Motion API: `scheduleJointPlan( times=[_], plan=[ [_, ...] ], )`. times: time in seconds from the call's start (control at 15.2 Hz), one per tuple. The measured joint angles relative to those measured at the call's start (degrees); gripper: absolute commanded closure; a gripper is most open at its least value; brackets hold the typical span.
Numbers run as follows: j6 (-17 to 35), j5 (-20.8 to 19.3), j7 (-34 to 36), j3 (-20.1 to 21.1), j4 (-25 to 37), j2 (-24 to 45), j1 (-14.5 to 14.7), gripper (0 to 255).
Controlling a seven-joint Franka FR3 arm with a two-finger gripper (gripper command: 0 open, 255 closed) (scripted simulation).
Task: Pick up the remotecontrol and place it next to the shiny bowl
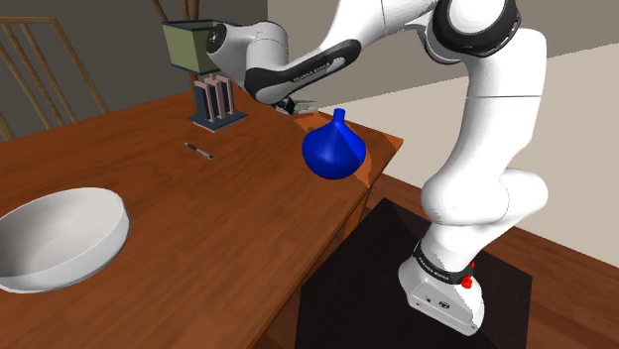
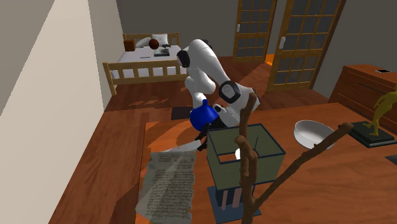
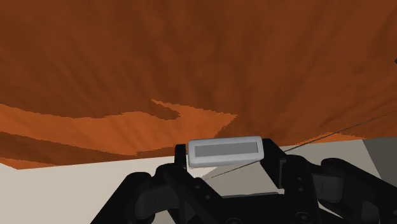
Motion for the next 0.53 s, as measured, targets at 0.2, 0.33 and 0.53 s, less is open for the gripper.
scheduleJointPlan(
  times=[0.2,0.33,0.53],
  plan=[
    [-0.8,0.9,-1.6,0.5,1.1,-1.1,-0.4,255],
    [-1.5,1.5,-2.6,0.8,2.0,-1.6,-0.5,255],
    [-2.1,2.3,-4.2,1.2,3.0,-2.7,-1.0,255]
  ],
)
